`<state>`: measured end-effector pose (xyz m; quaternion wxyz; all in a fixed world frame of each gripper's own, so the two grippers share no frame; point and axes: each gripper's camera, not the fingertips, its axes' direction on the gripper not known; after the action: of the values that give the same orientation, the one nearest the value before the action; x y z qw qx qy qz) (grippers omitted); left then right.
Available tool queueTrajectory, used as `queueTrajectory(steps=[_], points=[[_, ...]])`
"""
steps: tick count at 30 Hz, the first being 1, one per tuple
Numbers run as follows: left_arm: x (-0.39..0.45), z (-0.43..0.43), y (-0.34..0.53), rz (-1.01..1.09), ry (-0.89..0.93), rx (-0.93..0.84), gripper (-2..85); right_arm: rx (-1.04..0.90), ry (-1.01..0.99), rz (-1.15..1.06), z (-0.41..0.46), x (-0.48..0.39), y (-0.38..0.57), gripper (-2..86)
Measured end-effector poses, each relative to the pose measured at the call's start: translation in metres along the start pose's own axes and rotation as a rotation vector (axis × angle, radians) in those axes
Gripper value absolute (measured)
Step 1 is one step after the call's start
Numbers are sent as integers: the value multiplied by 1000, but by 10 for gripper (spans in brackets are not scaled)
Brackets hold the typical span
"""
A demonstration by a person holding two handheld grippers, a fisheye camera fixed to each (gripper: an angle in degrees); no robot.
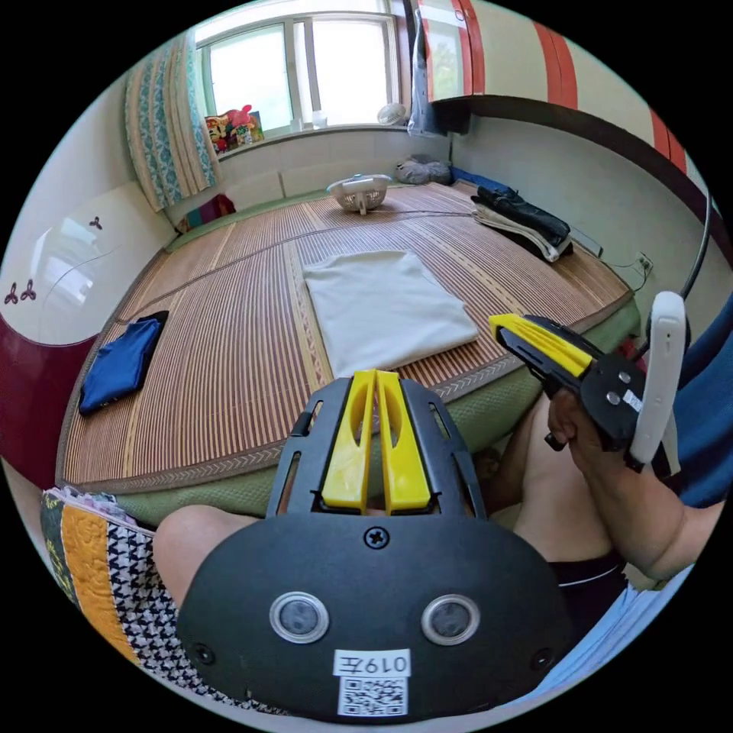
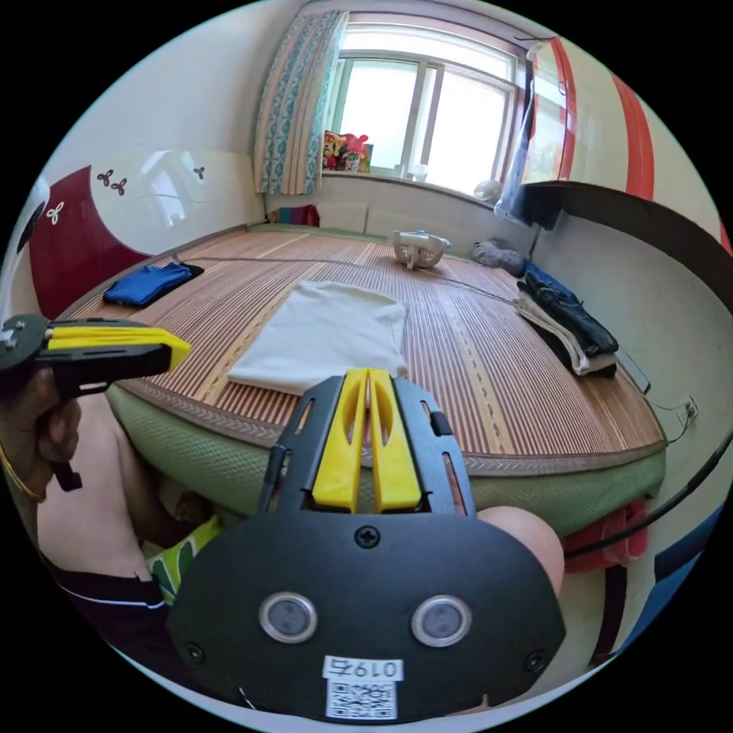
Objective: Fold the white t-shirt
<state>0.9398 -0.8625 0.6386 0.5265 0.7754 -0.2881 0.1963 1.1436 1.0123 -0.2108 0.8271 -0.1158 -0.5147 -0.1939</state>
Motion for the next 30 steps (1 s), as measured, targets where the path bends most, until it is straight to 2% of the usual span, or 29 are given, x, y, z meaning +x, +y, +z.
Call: queueTrajectory(steps=[3,7,12,20,30], points=[[7,-1,5,-1,-25,-37,10,-25,-10,43,10,9,7,-10],[12,13,33,-114,-64,-54,9,35,7,107,5,21,21,-9],[27,30,50,-149,-60,-80,9,-24,1,96,13,25,35,-7],[36,42,55,-129,-106,-16,8,-63,7,75,34,16,46,-8],[-11,66,77,-147,-148,94,9,40,47,93,51,16,56,6]])
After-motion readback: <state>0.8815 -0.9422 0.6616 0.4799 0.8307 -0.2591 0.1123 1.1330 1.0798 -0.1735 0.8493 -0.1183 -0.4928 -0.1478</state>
